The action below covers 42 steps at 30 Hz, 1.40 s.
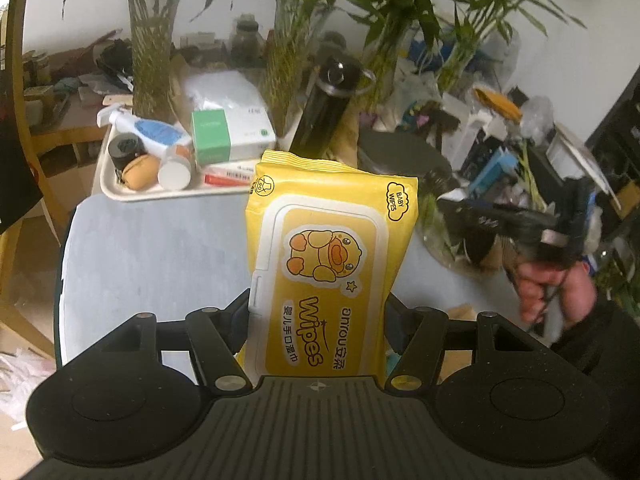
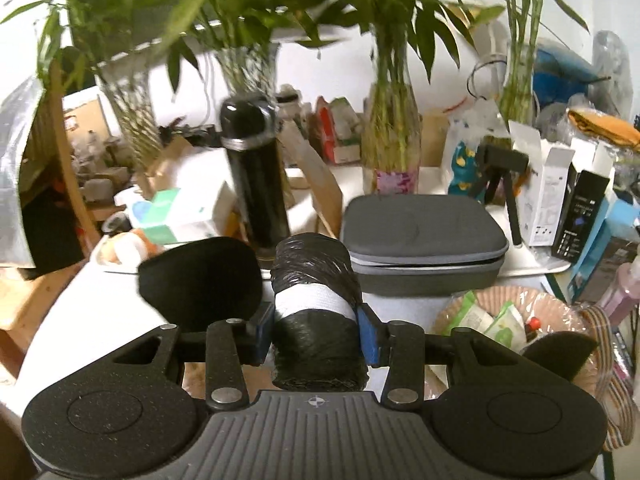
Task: Organize soft objects
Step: 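Grasp the black rolled bag with the right gripper while left holds the wipes, then lower the yellow wipes into the box and open left while right lifts the black roll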
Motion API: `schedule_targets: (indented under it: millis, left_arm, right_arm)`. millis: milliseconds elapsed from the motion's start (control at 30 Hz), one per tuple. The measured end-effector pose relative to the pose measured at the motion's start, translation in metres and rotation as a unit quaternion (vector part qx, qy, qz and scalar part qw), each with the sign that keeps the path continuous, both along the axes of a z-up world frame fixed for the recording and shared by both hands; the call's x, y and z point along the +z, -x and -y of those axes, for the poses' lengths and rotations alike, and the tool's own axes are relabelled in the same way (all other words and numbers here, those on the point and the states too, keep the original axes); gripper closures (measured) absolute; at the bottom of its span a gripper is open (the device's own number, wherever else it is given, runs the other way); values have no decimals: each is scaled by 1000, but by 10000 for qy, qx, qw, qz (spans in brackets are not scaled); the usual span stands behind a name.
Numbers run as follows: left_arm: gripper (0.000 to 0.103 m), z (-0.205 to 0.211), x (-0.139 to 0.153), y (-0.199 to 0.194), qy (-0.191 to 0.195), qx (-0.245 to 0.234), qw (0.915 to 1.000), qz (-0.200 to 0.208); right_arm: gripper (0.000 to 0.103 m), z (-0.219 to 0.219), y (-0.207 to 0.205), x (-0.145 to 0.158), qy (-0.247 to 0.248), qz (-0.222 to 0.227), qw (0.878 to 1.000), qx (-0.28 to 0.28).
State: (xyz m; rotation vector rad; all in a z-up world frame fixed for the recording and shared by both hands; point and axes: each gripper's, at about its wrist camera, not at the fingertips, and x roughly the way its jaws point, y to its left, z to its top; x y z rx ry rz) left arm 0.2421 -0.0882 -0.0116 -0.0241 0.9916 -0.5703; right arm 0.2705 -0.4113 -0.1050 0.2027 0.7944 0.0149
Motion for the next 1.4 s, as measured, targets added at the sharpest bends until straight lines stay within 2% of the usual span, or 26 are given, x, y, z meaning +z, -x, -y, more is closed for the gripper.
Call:
schedule_targets:
  millis: [267, 533, 733, 1033, 1133, 1233, 1333, 1400]
  left_arm:
    - [41, 4, -4, 3, -120, -33, 9987, -485]
    - [41, 11, -5, 14, -295, -98, 9971, -696]
    - [41, 18, -6, 26, -463, -205, 9961, -728]
    - [41, 22, -11, 43, -609, -333, 9945, -783]
    - [41, 26, -11, 51, -675, -618, 9941, -580]
    - [41, 31, -11, 58, -797, -1093, 9902, -339]
    - [40, 37, -13, 64, -983, -1680, 9809, -6]
    - [40, 41, -16, 68, -1137, -2092, 9709, 245]
  right_arm:
    - [57, -18, 35, 45, -281, 121, 9990, 331]
    - [57, -40, 67, 75, -510, -29, 9960, 738]
    - [57, -55, 89, 83, -512, -202, 9940, 950]
    - [57, -72, 120, 78, -540, -331, 9914, 1144]
    - [57, -72, 128, 78, -579, -326, 9914, 1125]
    - [57, -70, 134, 80, -625, -311, 9913, 1117]
    - [57, -68, 139, 82, -632, -280, 9915, 1102]
    - [57, -66, 143, 84, -645, -261, 9916, 1086]
